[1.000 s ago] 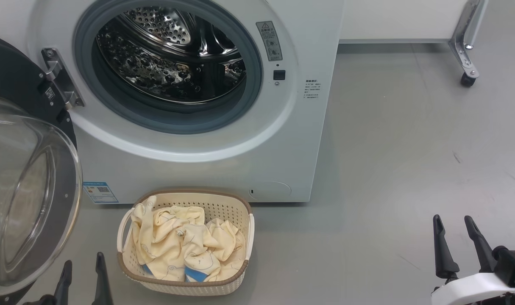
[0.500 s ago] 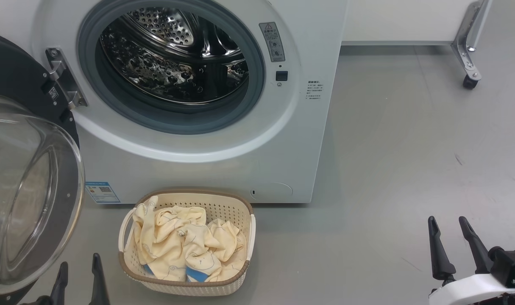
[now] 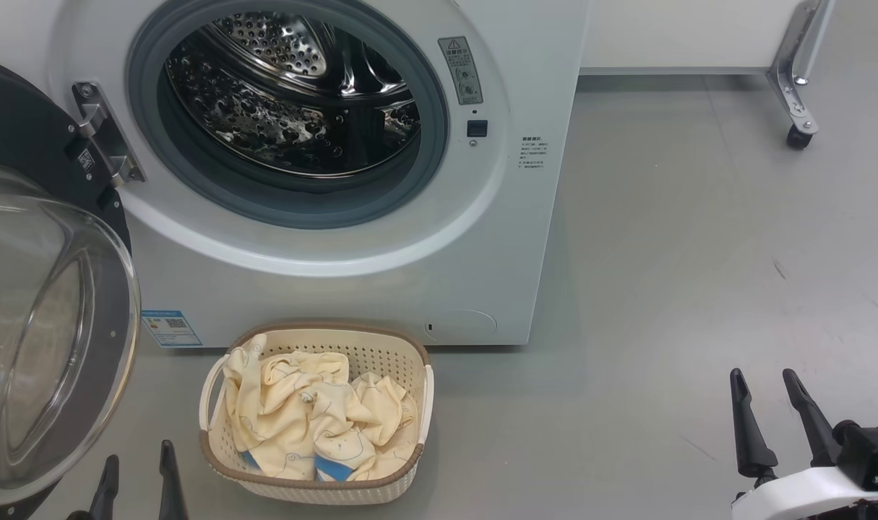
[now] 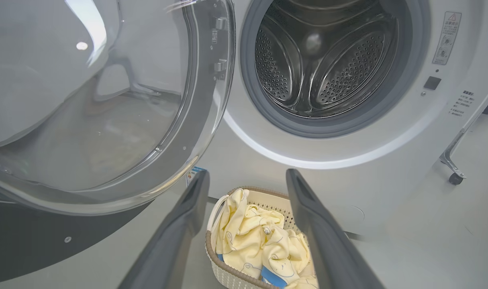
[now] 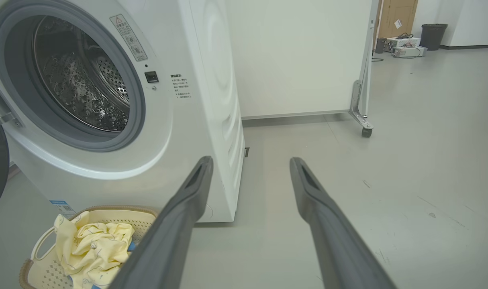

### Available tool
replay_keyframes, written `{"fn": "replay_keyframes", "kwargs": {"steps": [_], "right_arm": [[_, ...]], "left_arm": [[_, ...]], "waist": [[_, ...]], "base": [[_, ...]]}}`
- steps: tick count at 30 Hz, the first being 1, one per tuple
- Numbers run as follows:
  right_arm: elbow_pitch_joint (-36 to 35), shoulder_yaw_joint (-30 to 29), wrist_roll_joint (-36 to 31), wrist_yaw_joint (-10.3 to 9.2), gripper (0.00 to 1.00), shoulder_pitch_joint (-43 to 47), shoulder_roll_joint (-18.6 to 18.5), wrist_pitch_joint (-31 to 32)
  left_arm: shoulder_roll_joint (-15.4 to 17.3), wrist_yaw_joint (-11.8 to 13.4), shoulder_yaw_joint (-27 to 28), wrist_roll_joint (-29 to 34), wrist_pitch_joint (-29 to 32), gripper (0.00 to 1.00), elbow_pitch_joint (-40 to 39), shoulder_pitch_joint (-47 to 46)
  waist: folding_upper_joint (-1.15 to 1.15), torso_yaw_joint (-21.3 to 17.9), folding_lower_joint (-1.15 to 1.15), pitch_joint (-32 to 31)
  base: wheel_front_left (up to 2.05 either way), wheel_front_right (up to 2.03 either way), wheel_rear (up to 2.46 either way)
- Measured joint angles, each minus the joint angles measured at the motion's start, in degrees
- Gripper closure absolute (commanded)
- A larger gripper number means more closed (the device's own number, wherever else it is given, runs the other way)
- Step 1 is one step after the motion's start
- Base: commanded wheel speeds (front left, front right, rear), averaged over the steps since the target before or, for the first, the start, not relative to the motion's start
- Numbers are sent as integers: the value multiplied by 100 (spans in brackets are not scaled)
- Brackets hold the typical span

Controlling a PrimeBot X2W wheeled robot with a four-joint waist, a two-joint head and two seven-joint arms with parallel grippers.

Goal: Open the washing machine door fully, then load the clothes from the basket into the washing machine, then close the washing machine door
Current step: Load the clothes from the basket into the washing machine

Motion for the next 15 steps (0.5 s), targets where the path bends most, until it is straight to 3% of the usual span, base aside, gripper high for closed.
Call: {"fn": "replay_keyframes", "kwargs": {"steps": [15], "right_arm": [[-1, -1, 1, 0, 0, 0, -10, 0]], "left_arm": [[-19, -2, 36, 0, 0, 0, -5, 17]], "waist": [[0, 8, 0, 58]], "base": [[61, -61, 0]]}}
